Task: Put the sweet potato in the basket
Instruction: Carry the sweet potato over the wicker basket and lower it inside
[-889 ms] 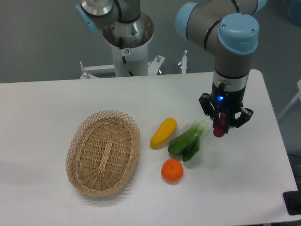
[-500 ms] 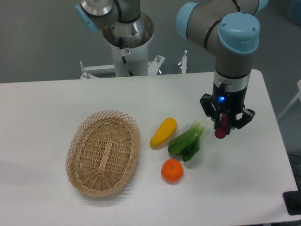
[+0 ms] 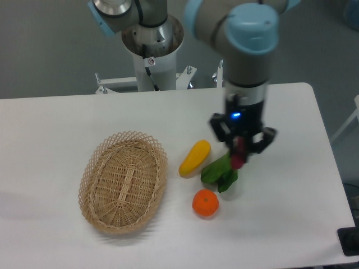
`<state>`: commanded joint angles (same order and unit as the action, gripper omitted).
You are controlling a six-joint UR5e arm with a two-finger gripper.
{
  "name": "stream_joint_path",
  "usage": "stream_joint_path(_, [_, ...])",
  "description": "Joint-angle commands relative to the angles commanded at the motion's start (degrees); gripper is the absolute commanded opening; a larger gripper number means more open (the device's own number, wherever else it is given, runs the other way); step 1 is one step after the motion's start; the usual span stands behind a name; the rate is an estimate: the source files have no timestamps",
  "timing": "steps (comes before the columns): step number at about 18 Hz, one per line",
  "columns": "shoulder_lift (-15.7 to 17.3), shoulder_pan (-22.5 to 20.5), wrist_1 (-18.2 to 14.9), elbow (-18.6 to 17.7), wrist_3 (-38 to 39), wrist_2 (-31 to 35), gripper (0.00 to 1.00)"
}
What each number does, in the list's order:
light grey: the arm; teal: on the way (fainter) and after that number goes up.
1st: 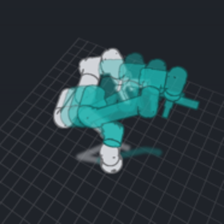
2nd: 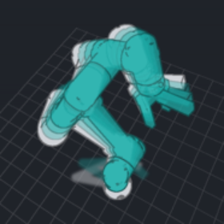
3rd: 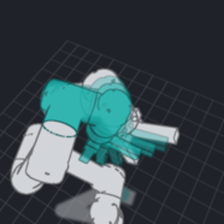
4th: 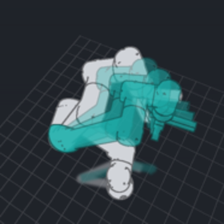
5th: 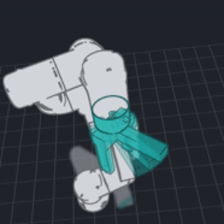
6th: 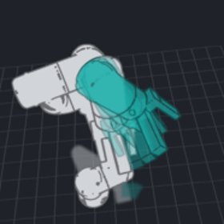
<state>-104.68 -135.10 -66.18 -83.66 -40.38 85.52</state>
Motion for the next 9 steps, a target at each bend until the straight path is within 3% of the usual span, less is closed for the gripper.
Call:
stream_joint_path(2, [-0.09,4.13,1.31,-2.28,5.98,0.35,0.24])
stream_joint_path(5, [-0.09,9.23,6.31,-7.37,12.85,0.53,0.24])
stream_joint_path(9, [-2.02,13.72,14.05,-13.36,15.15,3.94,0.25])
